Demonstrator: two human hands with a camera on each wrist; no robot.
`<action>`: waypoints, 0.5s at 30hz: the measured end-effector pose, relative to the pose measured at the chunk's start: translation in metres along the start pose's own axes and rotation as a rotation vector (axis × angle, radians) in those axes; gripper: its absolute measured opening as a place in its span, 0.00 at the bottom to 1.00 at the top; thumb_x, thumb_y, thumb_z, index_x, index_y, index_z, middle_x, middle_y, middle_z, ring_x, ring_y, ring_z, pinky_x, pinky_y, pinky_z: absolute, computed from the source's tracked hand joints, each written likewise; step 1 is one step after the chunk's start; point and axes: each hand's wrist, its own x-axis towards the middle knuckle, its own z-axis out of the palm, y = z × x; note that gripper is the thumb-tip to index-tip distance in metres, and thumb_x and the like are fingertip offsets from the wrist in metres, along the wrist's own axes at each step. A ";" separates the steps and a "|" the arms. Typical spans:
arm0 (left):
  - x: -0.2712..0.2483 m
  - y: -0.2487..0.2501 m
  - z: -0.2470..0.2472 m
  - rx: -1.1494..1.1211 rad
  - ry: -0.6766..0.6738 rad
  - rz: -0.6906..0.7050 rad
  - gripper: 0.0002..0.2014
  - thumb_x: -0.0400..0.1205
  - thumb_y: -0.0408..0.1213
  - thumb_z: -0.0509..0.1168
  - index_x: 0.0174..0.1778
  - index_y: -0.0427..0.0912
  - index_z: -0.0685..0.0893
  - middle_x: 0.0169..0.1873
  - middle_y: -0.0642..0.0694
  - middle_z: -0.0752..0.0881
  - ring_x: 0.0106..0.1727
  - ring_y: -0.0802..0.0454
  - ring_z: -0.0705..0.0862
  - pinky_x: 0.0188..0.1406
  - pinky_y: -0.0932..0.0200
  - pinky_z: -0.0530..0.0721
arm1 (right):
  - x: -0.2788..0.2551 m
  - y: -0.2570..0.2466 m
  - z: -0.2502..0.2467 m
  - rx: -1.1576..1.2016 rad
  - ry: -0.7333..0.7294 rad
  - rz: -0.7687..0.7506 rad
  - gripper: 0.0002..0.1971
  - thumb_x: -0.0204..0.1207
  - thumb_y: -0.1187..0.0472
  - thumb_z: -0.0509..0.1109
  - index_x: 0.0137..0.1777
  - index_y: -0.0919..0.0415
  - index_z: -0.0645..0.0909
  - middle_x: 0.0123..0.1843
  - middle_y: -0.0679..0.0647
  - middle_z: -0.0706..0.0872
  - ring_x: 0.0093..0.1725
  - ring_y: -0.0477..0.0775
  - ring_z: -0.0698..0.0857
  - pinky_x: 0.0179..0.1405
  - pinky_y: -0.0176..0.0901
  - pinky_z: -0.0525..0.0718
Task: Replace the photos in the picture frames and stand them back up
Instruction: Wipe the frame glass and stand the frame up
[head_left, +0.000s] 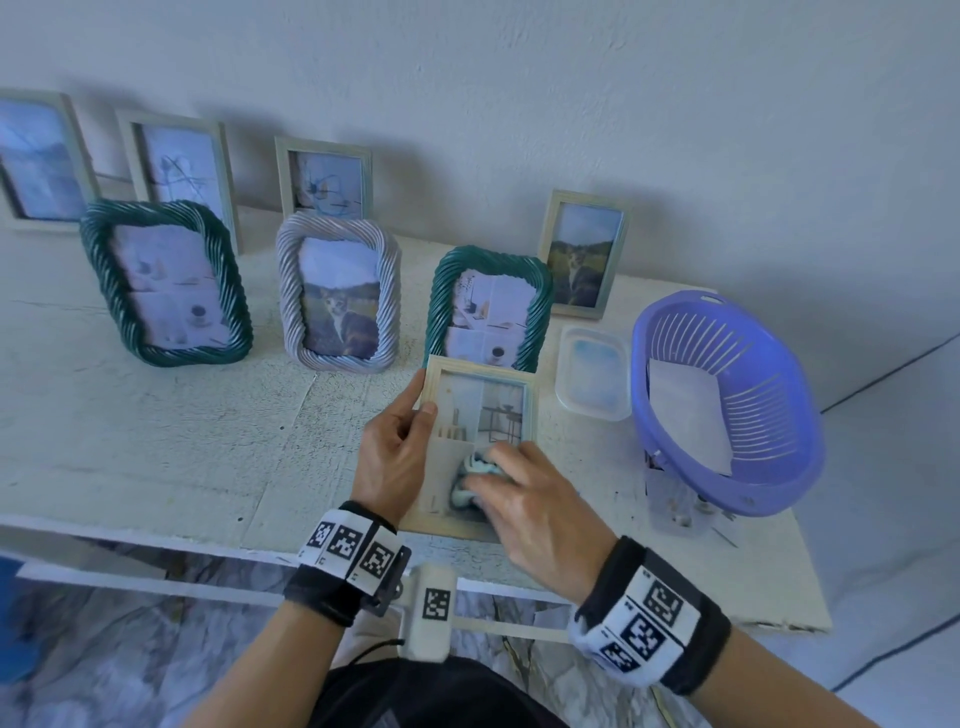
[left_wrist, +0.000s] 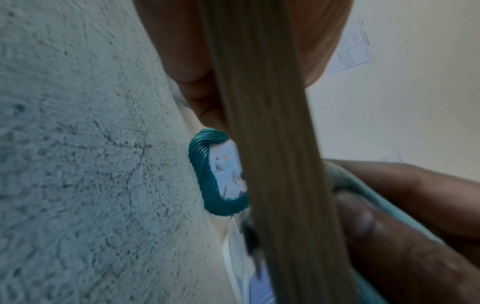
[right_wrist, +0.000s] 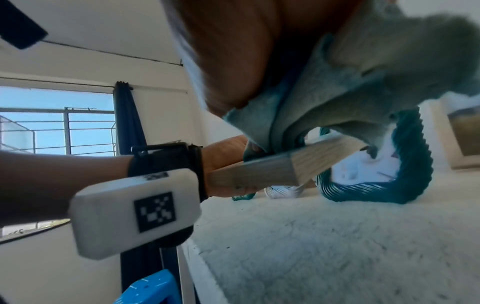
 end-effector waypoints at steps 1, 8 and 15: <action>0.000 -0.001 0.000 0.001 0.010 0.001 0.21 0.88 0.35 0.60 0.78 0.48 0.72 0.36 0.37 0.82 0.36 0.46 0.77 0.39 0.39 0.82 | -0.003 -0.001 0.001 -0.012 -0.009 -0.007 0.07 0.76 0.70 0.70 0.52 0.61 0.84 0.53 0.52 0.77 0.48 0.51 0.73 0.51 0.44 0.80; -0.003 0.003 0.005 0.004 0.014 0.065 0.25 0.80 0.53 0.62 0.75 0.61 0.72 0.35 0.39 0.80 0.35 0.45 0.76 0.33 0.39 0.81 | 0.026 0.024 -0.010 -0.111 0.165 0.227 0.07 0.74 0.71 0.72 0.50 0.63 0.82 0.48 0.57 0.78 0.44 0.54 0.77 0.41 0.41 0.82; -0.007 0.003 0.004 0.054 0.064 0.130 0.21 0.87 0.39 0.61 0.77 0.54 0.71 0.31 0.43 0.75 0.31 0.51 0.71 0.32 0.53 0.73 | 0.052 0.024 -0.010 -0.021 0.288 0.311 0.04 0.78 0.68 0.69 0.49 0.66 0.85 0.45 0.61 0.80 0.44 0.62 0.79 0.46 0.49 0.79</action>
